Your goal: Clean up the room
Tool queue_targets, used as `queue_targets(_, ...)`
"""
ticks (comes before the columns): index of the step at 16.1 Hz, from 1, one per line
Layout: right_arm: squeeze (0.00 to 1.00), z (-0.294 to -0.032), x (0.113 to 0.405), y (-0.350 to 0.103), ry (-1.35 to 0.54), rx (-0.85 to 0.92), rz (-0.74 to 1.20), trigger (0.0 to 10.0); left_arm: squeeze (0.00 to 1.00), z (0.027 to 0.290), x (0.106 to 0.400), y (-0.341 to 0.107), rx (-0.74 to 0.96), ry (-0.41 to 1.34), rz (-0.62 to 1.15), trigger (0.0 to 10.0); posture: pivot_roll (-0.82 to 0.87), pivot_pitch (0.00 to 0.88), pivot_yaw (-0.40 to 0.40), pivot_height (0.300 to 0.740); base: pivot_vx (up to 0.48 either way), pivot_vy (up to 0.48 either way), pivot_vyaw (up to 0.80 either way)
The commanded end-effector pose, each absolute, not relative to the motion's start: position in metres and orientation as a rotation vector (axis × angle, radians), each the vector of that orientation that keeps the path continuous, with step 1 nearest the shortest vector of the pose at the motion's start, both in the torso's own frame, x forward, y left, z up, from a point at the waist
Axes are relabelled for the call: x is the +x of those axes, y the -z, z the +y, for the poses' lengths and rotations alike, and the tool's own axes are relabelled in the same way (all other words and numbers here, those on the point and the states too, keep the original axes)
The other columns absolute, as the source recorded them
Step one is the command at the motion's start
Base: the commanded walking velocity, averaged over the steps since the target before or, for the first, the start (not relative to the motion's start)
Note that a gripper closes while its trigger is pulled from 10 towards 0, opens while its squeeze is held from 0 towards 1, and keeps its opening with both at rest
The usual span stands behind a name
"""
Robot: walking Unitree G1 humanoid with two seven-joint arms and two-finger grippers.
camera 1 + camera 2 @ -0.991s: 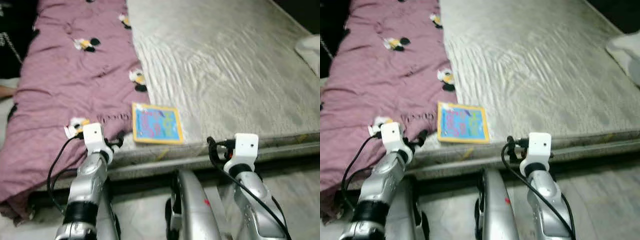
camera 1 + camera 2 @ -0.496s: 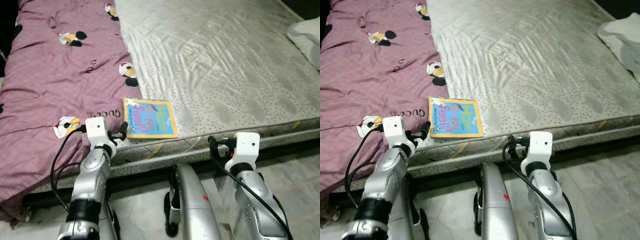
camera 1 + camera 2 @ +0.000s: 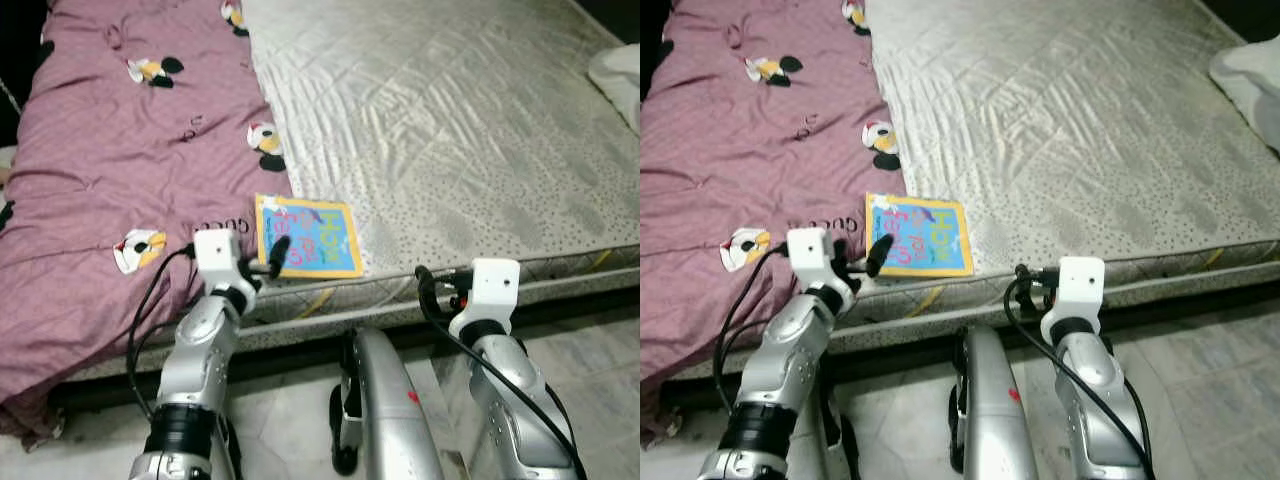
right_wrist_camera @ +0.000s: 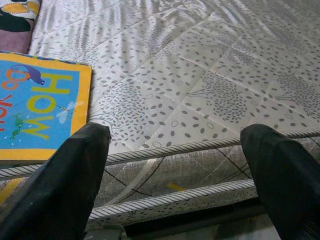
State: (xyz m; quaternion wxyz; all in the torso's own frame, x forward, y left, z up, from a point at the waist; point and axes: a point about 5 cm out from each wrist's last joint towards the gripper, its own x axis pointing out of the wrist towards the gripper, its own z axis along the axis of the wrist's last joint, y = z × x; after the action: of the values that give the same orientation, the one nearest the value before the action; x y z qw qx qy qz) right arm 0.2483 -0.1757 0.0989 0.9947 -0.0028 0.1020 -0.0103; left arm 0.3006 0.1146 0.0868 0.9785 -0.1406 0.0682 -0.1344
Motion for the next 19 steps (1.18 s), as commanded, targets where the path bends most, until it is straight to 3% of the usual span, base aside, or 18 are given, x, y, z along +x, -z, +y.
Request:
queue_targets(1, 0.00, -0.181, 0.246, -0.098, 0.041, -0.011, 0.215, 10.0, 0.00, 0.112, 0.297, -0.086, -0.263, 0.300, 0.131, 10.0, -0.13, 0.176, -0.088, 0.533, 0.000, 0.000, 0.00)
queue_targets(7, 0.00, -0.180, 0.242, -0.101, -0.002, 0.004, 0.223, 10.0, 0.00, 0.117, 0.301, -0.063, -0.418, 0.209, 0.284, 10.0, -0.16, 0.183, -0.091, 0.533, 0.000, 0.000, 0.00)
queue_targets(8, 0.00, -0.176, 0.238, -0.107, -0.134, -0.157, 0.176, 10.0, 0.00, 0.122, 0.304, -0.060, -0.443, 0.180, 0.305, 10.0, -0.16, 0.187, -0.090, 0.533, 0.000, 0.000, 0.00)
queue_targets(9, 0.00, -0.178, 0.236, -0.108, -0.147, -0.170, 0.176, 10.0, 0.00, 0.125, 0.306, -0.058, -0.451, 0.168, 0.315, 10.0, -0.17, 0.190, -0.091, 0.533, 0.000, 0.000, 0.00)
queue_targets(16, 0.00, -0.184, 0.226, -0.115, -0.130, -0.153, 0.189, 10.0, 0.00, 0.127, 0.329, -0.053, -0.503, 0.193, 0.390, 10.0, -0.21, 0.215, -0.107, 0.533, 0.000, 0.000, 0.00)
queue_targets(18, 0.00, -0.178, 0.224, -0.119, -0.173, -0.116, 0.186, 10.0, 0.00, 0.126, 0.332, -0.052, -0.500, 0.203, 0.412, 10.0, -0.23, 0.223, -0.112, 0.533, 0.000, 0.000, 0.00)
queue_targets(19, 0.00, -0.165, 0.211, -0.124, -0.332, -0.052, 0.188, 10.0, 0.00, 0.125, 0.337, -0.052, -0.498, 0.220, 0.420, 10.0, -0.23, 0.224, -0.114, 0.533, 0.000, 0.000, 0.00)
